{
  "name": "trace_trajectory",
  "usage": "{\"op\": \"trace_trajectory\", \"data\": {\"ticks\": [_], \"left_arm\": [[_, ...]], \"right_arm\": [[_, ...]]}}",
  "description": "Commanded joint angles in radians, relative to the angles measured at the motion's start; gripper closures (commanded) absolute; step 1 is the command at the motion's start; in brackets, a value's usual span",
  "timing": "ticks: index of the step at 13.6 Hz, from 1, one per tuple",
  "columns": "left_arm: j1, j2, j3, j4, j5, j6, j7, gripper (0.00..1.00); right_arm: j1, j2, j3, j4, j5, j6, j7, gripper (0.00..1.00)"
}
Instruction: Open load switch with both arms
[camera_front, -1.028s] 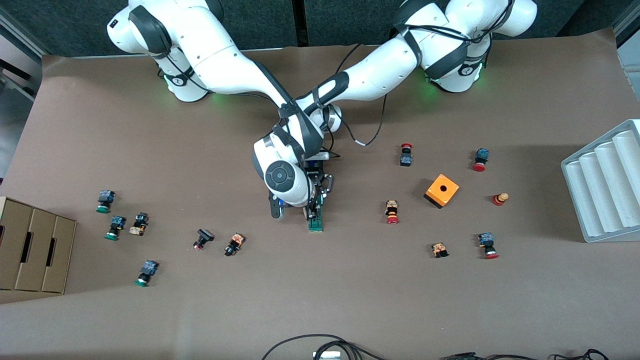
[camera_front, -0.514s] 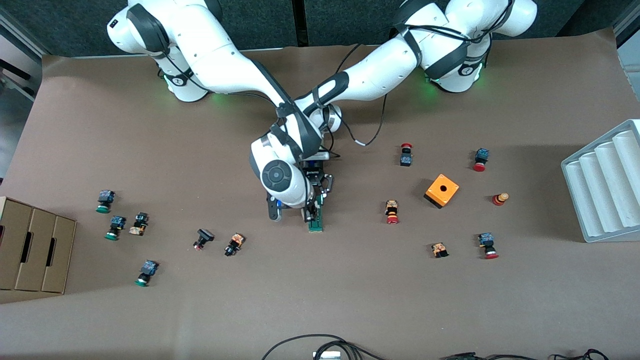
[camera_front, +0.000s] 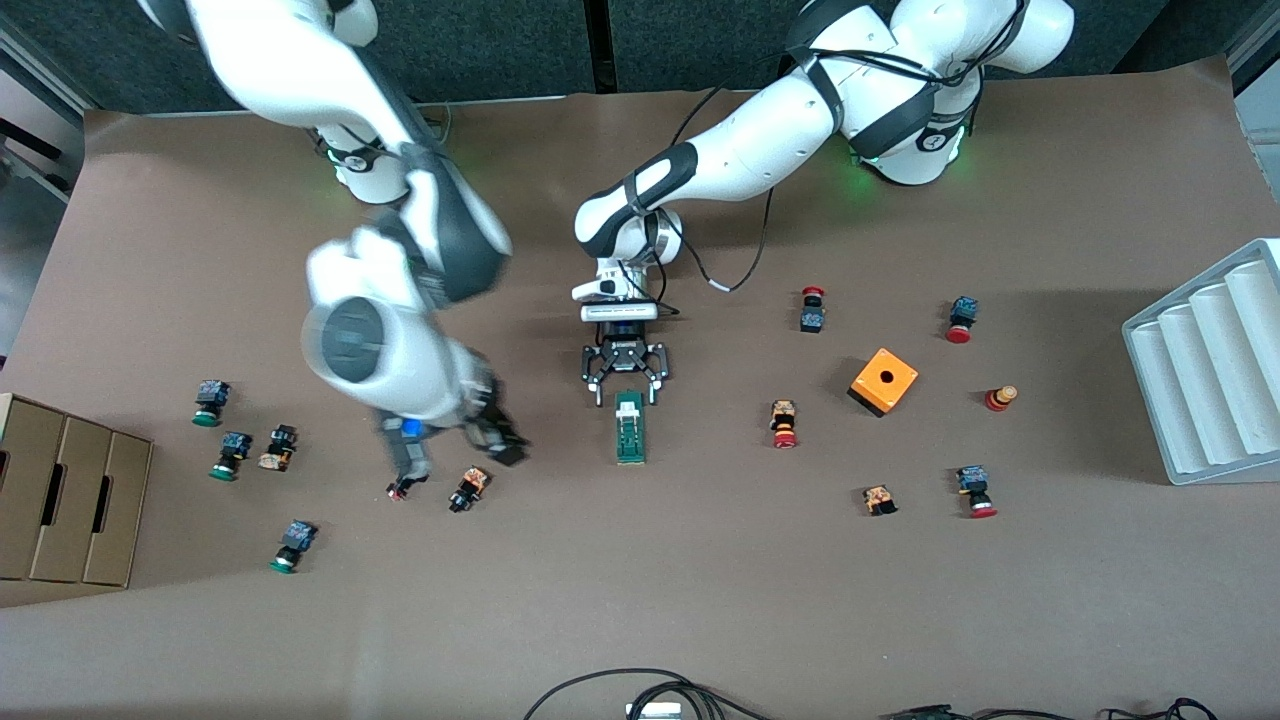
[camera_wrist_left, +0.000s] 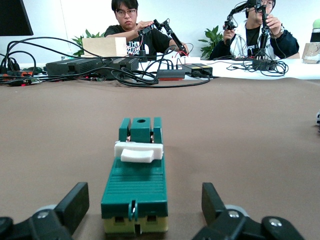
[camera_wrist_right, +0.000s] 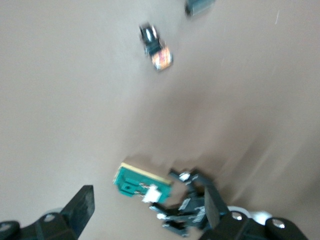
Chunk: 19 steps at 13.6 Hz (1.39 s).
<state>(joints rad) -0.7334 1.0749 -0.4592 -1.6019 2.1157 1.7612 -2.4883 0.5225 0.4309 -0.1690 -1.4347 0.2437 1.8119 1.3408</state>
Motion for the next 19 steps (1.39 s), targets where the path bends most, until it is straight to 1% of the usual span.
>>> {"op": "trace_trajectory", "data": {"ticks": [1,2,5,6,7,8,9,10,12,15,17,19], "left_arm": [[-0.009,-0.027,0.0,0.002,-0.035,-0.005,0.017,0.0],[-0.009,-0.048,-0.001,-0.007,-0.048,0.003,0.025,0.0],[-0.009,-0.124,-0.012,-0.024,-0.176,0.029,0.126,0.0],[-0.009,-0.147,-0.024,-0.024,-0.206,0.041,0.147,0.0],[-0.009,-0.17,-0.026,-0.024,-0.238,0.052,0.164,0.0],[-0.011,-0.188,-0.03,-0.024,-0.27,0.055,0.187,0.0],[-0.011,-0.206,-0.036,-0.024,-0.302,0.057,0.218,0.0],[-0.009,-0.226,-0.038,-0.024,-0.333,0.058,0.247,0.0],[-0.009,-0.285,-0.038,-0.027,-0.422,0.093,0.296,0.0],[-0.001,-0.36,-0.038,-0.024,-0.537,0.129,0.399,0.0],[0.005,-0.429,-0.033,-0.027,-0.647,0.155,0.5,0.0],[0.006,-0.495,-0.02,-0.018,-0.791,0.181,0.635,0.0]], "right_arm": [[-0.163,-0.139,0.068,-0.072,-0.031,-0.086,-0.296,0.02],[-0.211,-0.188,0.068,-0.107,-0.031,-0.104,-0.402,0.02],[-0.355,-0.374,0.068,-0.272,-0.034,-0.109,-0.766,0.02],[-0.396,-0.412,0.068,-0.295,-0.053,-0.123,-0.882,0.02],[-0.433,-0.431,0.065,-0.296,-0.09,-0.155,-0.985,0.02],[-0.447,-0.448,0.054,-0.294,-0.122,-0.166,-1.073,0.02],[-0.447,-0.463,0.018,-0.294,-0.154,-0.167,-1.17,0.01],[-0.449,-0.468,0.0,-0.291,-0.176,-0.168,-1.245,0.01],[-0.453,-0.465,-0.01,-0.277,-0.21,-0.166,-1.299,0.01],[-0.452,-0.457,-0.01,-0.262,-0.213,-0.166,-1.299,0.01],[-0.455,-0.449,-0.012,-0.245,-0.212,-0.157,-1.295,0.01],[-0.453,-0.442,-0.012,-0.23,-0.213,-0.166,-1.296,0.01]]}}
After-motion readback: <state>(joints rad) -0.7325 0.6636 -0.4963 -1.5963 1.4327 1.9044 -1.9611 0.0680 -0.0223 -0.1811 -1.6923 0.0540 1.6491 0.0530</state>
